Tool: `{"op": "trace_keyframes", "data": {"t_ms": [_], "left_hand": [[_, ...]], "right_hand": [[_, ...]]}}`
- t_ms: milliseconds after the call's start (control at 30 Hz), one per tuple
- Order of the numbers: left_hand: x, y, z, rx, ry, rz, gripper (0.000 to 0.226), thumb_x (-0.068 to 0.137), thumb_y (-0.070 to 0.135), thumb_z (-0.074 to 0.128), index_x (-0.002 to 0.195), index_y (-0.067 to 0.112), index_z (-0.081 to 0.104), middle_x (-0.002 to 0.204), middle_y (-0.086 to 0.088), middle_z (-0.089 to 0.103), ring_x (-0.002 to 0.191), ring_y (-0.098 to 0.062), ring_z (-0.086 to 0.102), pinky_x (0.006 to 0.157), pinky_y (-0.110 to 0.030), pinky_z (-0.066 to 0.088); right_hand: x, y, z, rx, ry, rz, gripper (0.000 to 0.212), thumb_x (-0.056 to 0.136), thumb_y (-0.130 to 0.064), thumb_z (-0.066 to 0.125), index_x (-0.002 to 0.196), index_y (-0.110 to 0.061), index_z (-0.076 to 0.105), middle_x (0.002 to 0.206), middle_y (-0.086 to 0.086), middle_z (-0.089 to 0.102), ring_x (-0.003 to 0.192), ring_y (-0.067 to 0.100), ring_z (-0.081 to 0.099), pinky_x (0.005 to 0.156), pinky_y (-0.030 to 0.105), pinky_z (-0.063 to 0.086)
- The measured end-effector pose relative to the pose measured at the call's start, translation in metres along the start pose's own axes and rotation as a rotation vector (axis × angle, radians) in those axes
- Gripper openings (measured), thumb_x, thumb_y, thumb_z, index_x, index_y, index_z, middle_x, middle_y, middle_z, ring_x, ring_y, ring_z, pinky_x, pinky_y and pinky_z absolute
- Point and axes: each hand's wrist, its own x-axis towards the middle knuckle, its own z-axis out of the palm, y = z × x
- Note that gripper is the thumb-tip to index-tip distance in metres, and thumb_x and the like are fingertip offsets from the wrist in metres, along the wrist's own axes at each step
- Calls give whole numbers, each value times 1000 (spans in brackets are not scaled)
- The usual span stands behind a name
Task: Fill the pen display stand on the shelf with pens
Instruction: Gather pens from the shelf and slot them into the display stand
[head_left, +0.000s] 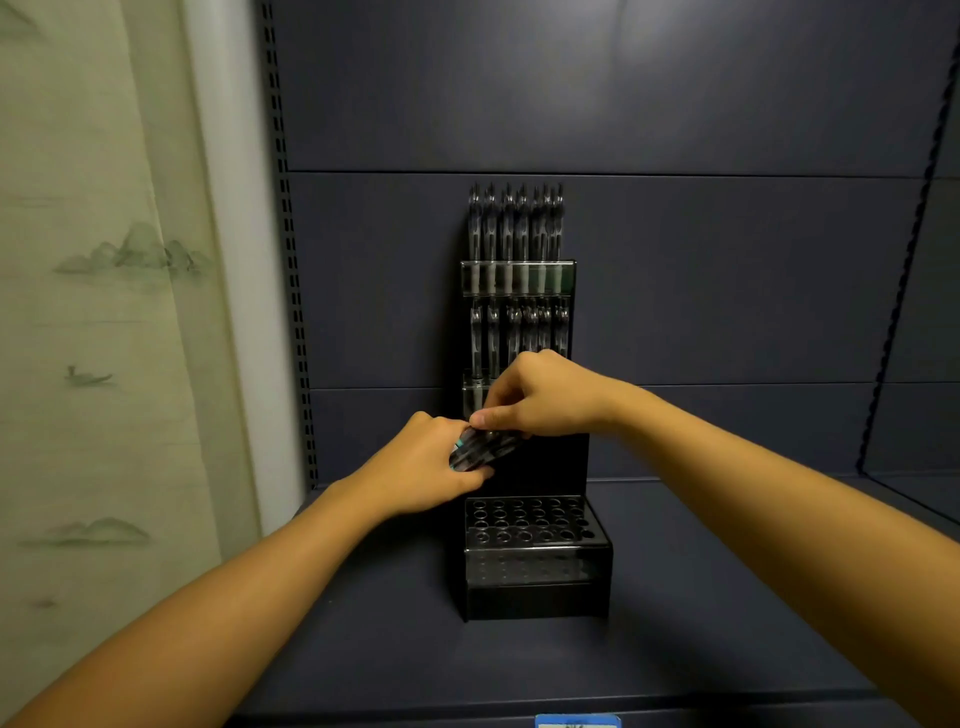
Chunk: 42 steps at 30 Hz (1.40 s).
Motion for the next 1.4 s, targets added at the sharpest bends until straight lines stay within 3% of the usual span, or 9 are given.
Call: {"op": "trace_keyframes", "data": {"t_ms": [167,367,533,733,1067,1200,1400], "left_hand": [[-3,-2,2,-8,-17,-4,17,85,32,75,93,19,67,71,8,65,65,0,62,56,-15,45],[-4,1,1,-26,-32,-15,19,83,31,77,93,21,64,76,8,66,66,-2,62,56,-14,44],[-3,1,1,-46,-29,-41,22,81,35,79,95,25,64,78,7,68,66,-4,64,56,-17,47],[-3,2,4,-126,-66,-98,26,84,33,79,77,20,57,67,5,61,52,-2,54,52,-19,42],[0,10,-2,-190,-44,-126,23,84,34,80,86,18,64,69,2,65,48,-3,58,48,-18,46],[-1,9,0,-180,-35,-134,24,85,36,78,88,16,64,71,-2,66,48,-2,55,49,-19,46],[-1,14,3,-162,11,-119,21,85,34,78,89,17,65,72,2,66,51,2,56,48,-13,42]], "right_hand": [[-2,-1,3,193,24,59,21,89,-35,76,85,-15,81,84,3,76,79,14,72,75,26,61],[-4,-1,4,282,48,96,17,87,-29,79,81,-13,80,85,5,76,82,18,73,70,23,61],[-8,-3,2,269,86,116,12,87,-25,79,83,-14,80,88,4,77,81,14,73,75,25,62],[-13,-1,-9,306,162,142,1,88,-8,77,88,-8,78,89,9,77,75,11,72,73,27,63],[-15,8,-11,386,246,139,7,92,-2,69,91,-7,73,85,13,75,82,26,76,73,35,64],[-15,12,-14,553,227,160,6,94,2,66,97,-1,69,85,13,71,78,24,74,78,42,64],[-16,10,-9,684,191,282,31,82,-16,83,102,5,69,81,10,74,74,17,71,81,36,62]]}}
